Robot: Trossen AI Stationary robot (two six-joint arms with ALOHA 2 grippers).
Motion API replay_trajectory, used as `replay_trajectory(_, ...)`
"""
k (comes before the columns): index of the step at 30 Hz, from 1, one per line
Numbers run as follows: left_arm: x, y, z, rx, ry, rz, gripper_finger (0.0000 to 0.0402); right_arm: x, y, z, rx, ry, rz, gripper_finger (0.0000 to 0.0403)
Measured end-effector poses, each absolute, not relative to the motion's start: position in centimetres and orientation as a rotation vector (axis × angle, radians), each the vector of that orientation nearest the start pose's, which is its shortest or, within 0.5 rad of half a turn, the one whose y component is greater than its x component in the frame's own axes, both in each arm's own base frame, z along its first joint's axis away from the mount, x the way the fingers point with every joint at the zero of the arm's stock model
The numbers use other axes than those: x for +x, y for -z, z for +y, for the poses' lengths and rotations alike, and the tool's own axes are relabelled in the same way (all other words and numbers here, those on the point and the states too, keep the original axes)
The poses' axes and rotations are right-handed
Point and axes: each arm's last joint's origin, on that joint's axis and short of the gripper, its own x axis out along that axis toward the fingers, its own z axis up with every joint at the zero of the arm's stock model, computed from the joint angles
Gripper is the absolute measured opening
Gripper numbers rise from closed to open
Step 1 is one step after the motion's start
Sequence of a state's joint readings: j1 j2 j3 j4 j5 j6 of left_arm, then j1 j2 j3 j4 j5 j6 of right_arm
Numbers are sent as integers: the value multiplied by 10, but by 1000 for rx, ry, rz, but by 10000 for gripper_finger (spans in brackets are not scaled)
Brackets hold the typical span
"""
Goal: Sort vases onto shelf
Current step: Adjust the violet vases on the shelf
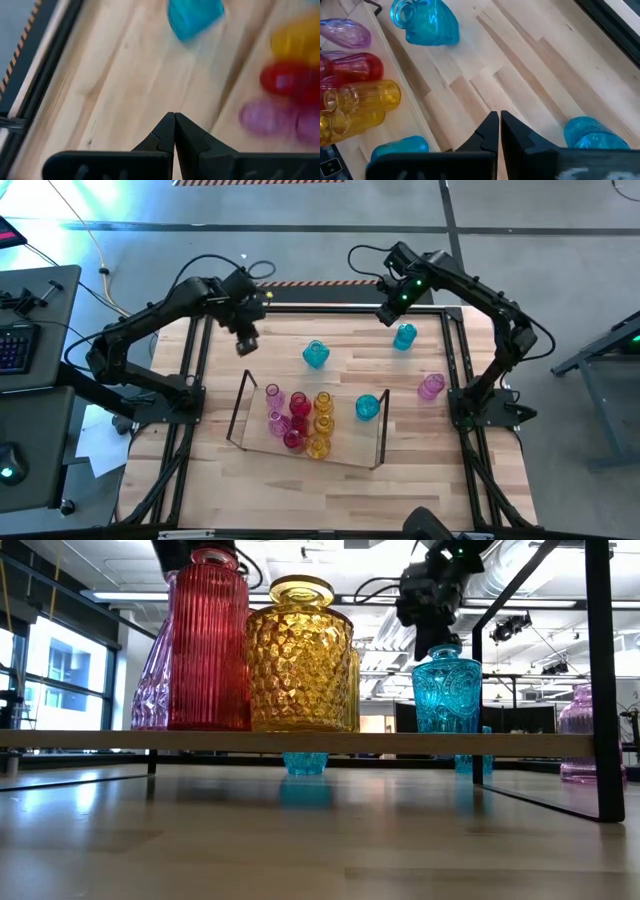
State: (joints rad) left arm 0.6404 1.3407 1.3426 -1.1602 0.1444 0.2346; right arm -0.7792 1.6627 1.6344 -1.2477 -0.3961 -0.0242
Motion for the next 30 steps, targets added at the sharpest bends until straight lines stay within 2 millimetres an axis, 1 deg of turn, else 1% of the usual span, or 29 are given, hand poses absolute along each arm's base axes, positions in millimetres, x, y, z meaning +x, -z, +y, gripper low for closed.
replay_trajectory(4, 196, -330, 134, -99, -167, 1200, 0, 235, -329, -216, 683, 314, 1065, 0)
replay_trajectory(10, 208, -330, 113, 126, 29, 1210, 0, 235, -329, -216, 647, 292, 1069, 0)
replay_trajectory(13, 214, -330, 103, 261, 74, 1232, 0, 235, -329, -216, 627, 280, 1071, 0)
replay_trajectory(16, 218, -329, 96, 347, 110, 1249, 0, 235, -329, -216, 604, 267, 1070, 0)
replay_trajectory(19, 220, -329, 89, 361, 137, 1249, 0, 235, -329, -216, 583, 256, 1070, 0)
replay_trajectory(23, 226, -326, 76, 328, 168, 1261, 0, 235, -329, -216, 562, 242, 1072, 0)
replay_trajectory(26, 234, -320, 62, 288, 229, 1283, 0, 235, -329, -216, 545, 229, 1073, 0)
replay_trajectory(30, 248, -308, 46, 252, 262, 1344, 0, 234, -329, -215, 519, 205, 1083, 0)
